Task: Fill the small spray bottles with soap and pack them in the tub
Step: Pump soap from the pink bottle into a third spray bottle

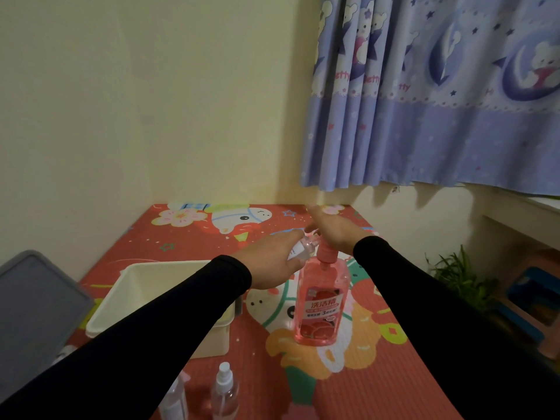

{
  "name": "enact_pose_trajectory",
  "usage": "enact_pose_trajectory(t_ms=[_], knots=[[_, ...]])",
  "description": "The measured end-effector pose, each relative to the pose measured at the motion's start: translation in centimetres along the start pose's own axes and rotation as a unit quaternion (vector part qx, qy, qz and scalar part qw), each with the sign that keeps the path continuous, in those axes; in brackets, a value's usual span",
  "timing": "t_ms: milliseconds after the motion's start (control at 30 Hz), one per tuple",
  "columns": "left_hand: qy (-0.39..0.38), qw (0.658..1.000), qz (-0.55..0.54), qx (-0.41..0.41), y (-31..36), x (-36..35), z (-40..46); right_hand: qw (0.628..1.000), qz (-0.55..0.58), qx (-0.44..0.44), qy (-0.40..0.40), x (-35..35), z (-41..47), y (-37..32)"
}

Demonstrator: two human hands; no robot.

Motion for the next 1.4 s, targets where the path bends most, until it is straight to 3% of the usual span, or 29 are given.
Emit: enact_pose_trajectory(t_ms=[167,300,700,1000,1267,1400], knots=[[-0.013,1.000,0.010,0.003,0.1,0.1,0.0,0.999,-0.040,0.011,-0.003,0.2,-0.6,-0.5],[-0.006,1.000,0.013,0.001,0.3,0.9,0.0,1.000,0.017,0.020,0.015,1.2,-0.5,-1.0],[-0.014,1.000,0.015,0.007,-0.1,-0.2,0.0,1.000,-0.008,0.004,0.008,0.1,-0.2,0.1],[0.010,1.000,0.004,-0.007,0.3,1.0,0.2,0.998,0.069,-0.001,0.016,1.0,0.1,-0.3],[-0.017,1.000,0.008,0.002,-0.3,-0.2,0.1,1.000,-0.023,0.004,0.001,0.3,-0.6,-0.3],[0.001,1.000,0.002,-0.004,-0.2,0.8,0.3,0.999,0.038,0.004,0.003,0.9,-0.1,-0.7]])
Point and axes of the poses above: each hand's wrist, its own z-axis towards the middle knuckle, its own x-axis out of the back of the hand, y = z × x, the point moved 7 cm from there along z, towards the middle knuckle, and after that the axes turned 2 degrees about y, right-handed, at the moved point
